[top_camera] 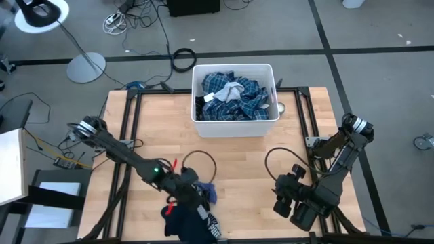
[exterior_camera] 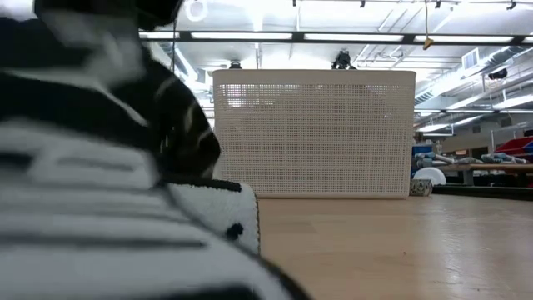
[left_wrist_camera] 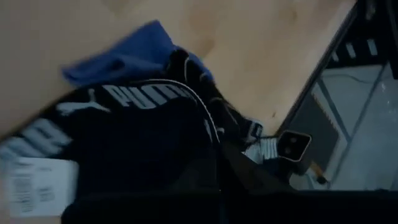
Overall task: Sort clothes
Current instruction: Put the black boxer short into the laundry bin
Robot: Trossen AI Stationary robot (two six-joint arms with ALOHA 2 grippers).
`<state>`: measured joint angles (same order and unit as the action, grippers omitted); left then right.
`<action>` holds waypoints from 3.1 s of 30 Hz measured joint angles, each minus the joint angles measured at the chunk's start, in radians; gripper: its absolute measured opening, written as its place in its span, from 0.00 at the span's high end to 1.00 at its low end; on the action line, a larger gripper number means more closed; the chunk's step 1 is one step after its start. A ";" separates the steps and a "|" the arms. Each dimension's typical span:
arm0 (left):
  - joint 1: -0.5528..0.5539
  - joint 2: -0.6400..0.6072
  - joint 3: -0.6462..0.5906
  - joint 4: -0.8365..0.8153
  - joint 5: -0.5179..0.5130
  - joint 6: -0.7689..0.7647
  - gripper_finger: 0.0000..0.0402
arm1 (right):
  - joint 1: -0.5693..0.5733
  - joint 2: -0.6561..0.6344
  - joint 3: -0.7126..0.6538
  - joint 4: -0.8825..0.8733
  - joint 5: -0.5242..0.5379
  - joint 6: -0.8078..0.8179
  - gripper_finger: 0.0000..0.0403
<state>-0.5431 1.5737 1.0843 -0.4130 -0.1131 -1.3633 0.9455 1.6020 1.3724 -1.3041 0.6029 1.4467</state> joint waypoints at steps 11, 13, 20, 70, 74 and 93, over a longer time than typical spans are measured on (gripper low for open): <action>0.026 -0.318 0.001 -0.025 -0.167 0.239 1.00 | -0.021 0.000 0.000 0.001 0.114 -0.002 0.54; 0.030 -0.355 0.001 -0.044 -0.214 0.242 1.00 | -0.034 0.000 0.000 0.001 0.115 -0.012 0.54; 0.032 -0.386 0.001 -0.079 -0.232 0.265 1.00 | -0.072 0.000 0.000 0.001 0.117 -0.037 0.54; 0.033 -0.214 0.010 -0.234 -0.194 0.246 1.00 | -0.127 -0.001 0.000 0.015 0.145 -0.061 0.54; 0.033 -0.269 0.089 -0.279 -0.266 0.314 1.00 | -0.134 -0.001 0.000 0.020 0.146 -0.063 0.54; 0.033 -0.326 0.746 -0.380 -0.652 0.912 1.00 | -0.138 -0.001 0.000 0.061 0.172 -0.063 0.54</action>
<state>-0.5102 1.2480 1.8301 -0.7935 -0.7651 -0.4517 0.8070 1.6012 1.3720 -1.2435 0.7748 1.3834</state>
